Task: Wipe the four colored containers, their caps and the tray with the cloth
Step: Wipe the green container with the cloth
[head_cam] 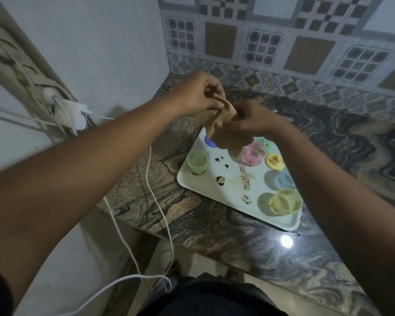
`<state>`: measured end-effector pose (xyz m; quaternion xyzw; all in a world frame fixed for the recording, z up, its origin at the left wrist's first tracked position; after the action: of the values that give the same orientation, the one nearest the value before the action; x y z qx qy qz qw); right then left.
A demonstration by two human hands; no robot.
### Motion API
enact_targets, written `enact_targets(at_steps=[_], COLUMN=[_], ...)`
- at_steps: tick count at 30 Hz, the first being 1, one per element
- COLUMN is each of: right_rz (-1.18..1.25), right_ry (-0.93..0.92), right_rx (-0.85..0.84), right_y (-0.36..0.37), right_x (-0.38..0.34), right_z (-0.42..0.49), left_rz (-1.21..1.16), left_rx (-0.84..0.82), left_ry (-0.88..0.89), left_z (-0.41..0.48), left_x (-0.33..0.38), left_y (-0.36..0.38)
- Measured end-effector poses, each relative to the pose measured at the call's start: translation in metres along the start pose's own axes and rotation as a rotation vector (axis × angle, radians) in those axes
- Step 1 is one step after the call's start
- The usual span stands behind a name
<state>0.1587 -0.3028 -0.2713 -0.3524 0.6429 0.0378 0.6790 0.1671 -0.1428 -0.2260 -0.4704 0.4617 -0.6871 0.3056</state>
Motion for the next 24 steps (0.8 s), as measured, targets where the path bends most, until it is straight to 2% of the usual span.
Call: enact_targets(at_steps=[3,7,8,9,11,13,14,18,24], right_rz=[0.135,0.445,0.518,0.587,0.658,0.648,0.628,0.601,0.642], right_ry=[0.111,0.229,0.235,0.245,0.267,0.280,0.283,0.217,0.259], right_rx=[0.018,0.140,0.188,0.236,0.315,0.370,0.380,0.350,0.284], right_y=[0.002,-0.001,-0.004,-0.006,-0.008,-0.008,-0.006,0.002,0.016], right_x=[0.005,0.027,0.035,0.041,0.052,0.062,0.064,0.067,0.074], right_z=[-0.003,-0.012,-0.015,-0.020,-0.027,-0.031,-0.033,-0.033,-0.029], left_rz=[-0.030,-0.174,-0.164,-0.134,-0.014,0.160,0.245,0.464,0.422], left_rx=[0.016,0.336,0.342,0.279,0.023,-0.226,-0.295,-0.355,-0.377], left_ry=[0.012,-0.110,-0.131,-0.136,-0.111,-0.076,-0.055,0.010,0.088], left_z=[0.003,-0.016,-0.025,-0.034,-0.053,-0.073,-0.081,-0.088,-0.085], left_x=[0.005,-0.006,-0.014,-0.023,-0.040,-0.051,-0.055,-0.058,-0.061], left_y=[0.000,-0.001,0.006,0.019,0.054,0.086,0.099,0.120,0.131])
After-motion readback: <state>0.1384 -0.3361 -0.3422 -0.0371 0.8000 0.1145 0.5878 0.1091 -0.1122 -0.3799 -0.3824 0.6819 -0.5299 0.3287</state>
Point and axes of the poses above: each hand's wrist, its own z-axis towards the middle knuckle, its own y-axis out of the palm, x = y × z, the point moved 5 cm from there along z, towards the middle knuckle, and after that the axes turned 15 degrees about z, right-handed, at the moved point
